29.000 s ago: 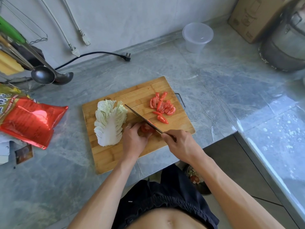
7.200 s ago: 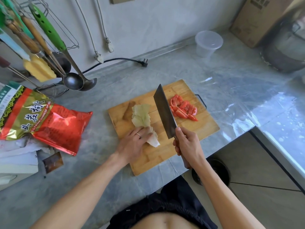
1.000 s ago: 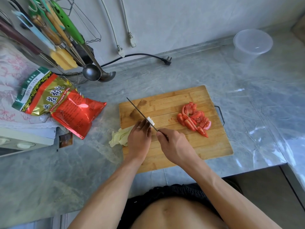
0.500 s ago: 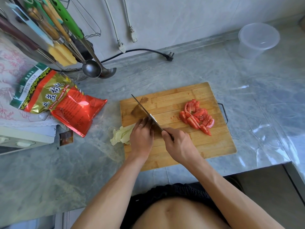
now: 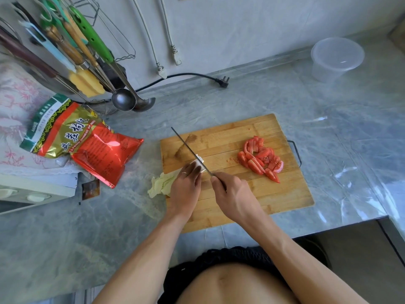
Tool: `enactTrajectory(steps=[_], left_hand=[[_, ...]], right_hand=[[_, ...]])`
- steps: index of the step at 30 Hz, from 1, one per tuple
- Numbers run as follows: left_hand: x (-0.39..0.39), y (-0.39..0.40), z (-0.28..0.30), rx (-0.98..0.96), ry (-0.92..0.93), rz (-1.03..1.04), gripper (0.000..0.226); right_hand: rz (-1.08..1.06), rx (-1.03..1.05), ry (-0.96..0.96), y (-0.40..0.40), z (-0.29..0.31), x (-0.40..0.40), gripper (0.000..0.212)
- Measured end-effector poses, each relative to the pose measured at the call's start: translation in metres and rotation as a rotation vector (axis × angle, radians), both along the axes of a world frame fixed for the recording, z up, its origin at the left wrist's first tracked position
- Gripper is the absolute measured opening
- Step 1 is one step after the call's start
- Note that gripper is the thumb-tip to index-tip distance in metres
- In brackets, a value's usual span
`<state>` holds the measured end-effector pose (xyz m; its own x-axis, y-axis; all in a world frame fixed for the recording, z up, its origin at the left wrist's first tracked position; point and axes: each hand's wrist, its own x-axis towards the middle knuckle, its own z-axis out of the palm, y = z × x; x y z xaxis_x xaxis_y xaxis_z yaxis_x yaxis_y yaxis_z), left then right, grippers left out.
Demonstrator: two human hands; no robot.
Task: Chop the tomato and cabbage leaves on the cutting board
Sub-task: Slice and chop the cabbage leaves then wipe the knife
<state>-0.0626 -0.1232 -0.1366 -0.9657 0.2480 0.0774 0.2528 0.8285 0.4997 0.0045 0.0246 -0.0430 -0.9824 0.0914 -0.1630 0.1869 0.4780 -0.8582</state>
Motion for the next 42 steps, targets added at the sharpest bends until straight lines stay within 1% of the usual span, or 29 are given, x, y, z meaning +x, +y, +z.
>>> enactTrajectory(steps=[3, 7, 14, 20, 23, 28, 31, 33, 37, 42], left_hand=[[-0.002, -0.001, -0.002, 0.033, -0.008, -0.015, 0.029], [-0.002, -0.001, -0.004, 0.055, -0.025, -0.006, 0.028], [-0.003, 0.000, -0.008, 0.013, -0.007, -0.017, 0.028], [-0.004, 0.000, -0.004, 0.006, 0.038, -0.044, 0.028], [-0.004, -0.003, -0.006, 0.008, 0.030, -0.042, 0.029], [-0.004, -0.005, -0.001, 0.063, 0.031, -0.035, 0.020], [-0.004, -0.005, 0.000, 0.075, 0.032, -0.027, 0.015], [-0.004, -0.004, -0.001, 0.079, 0.030, -0.028, 0.017], [-0.003, -0.005, 0.001, 0.080, 0.035, -0.043, 0.021], [-0.001, -0.004, 0.004, 0.093, 0.026, -0.028, 0.021]], right_hand=[[-0.015, 0.012, -0.017, -0.002, -0.003, 0.006, 0.039], [-0.019, 0.030, -0.012, -0.004, -0.003, 0.008, 0.041], [-0.022, 0.022, -0.048, -0.005, -0.004, 0.003, 0.040], [-0.047, 0.052, -0.019, -0.006, -0.015, 0.005, 0.040], [-0.059, 0.045, -0.010, -0.006, -0.015, 0.000, 0.035], [-0.038, 0.028, -0.013, -0.009, -0.010, -0.005, 0.035], [-0.043, -0.002, -0.010, -0.007, -0.005, 0.004, 0.040], [-0.043, 0.010, -0.003, -0.007, -0.004, 0.006, 0.042], [-0.034, 0.046, -0.019, -0.008, -0.006, 0.010, 0.039], [-0.018, 0.058, -0.033, -0.010, -0.005, 0.011, 0.036]])
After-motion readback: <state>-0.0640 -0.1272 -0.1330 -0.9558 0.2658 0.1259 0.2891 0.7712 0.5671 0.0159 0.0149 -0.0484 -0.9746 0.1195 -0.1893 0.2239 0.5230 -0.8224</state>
